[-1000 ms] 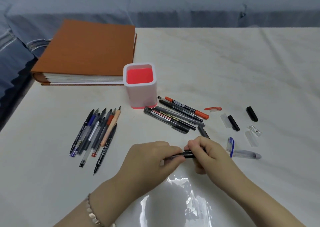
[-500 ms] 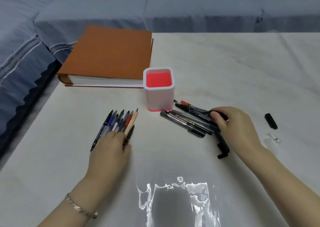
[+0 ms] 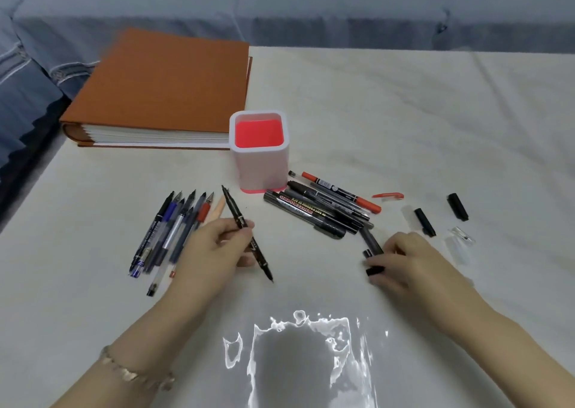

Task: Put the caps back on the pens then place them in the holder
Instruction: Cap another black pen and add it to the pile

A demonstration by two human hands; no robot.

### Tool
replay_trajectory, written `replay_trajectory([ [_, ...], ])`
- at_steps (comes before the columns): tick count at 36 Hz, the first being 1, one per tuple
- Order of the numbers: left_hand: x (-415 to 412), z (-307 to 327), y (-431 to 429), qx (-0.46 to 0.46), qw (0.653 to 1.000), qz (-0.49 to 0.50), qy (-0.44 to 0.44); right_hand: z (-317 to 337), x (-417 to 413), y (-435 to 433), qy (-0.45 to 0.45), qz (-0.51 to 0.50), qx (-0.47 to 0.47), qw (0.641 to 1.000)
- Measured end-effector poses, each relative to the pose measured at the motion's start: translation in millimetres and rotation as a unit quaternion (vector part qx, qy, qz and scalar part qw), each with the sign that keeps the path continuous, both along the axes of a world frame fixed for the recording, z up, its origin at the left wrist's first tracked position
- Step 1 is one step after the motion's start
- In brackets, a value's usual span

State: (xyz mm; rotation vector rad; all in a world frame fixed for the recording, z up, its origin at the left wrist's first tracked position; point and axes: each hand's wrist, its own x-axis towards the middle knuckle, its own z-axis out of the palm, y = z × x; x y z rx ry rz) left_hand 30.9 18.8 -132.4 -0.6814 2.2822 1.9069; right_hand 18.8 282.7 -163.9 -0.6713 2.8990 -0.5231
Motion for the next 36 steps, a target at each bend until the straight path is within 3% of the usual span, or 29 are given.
replay_trajectory([
  [5, -4, 14, 18, 0.223, 0.971, 0.090, -0.009, -8, 2, -2, 0.045, -0.015, 0.013, 0.999],
  [8, -2, 20, 26, 0.284, 0.954, 0.095, -0.009, -2, 6, -8, 0.047, -0.025, -0.021, 0.998],
  [10, 2, 23, 30, 0.310, 0.946, 0.094, -0.005, 11, 11, -17, 0.003, -0.078, -0.098, 0.992],
  [12, 5, 25, 33, 0.321, 0.943, 0.088, 0.003, 20, 17, -23, -0.058, -0.132, -0.201, 0.969],
  [20, 14, 30, 41, 0.295, 0.952, 0.062, 0.047, 39, 25, -51, -0.094, -0.172, -0.427, 0.883],
  [29, 20, 31, 43, 0.273, 0.956, 0.065, 0.085, 50, 32, -65, -0.112, -0.179, -0.470, 0.857],
  [36, 23, 32, 49, 0.265, 0.958, 0.050, 0.098, 50, 31, -67, -0.094, -0.165, -0.443, 0.876],
])
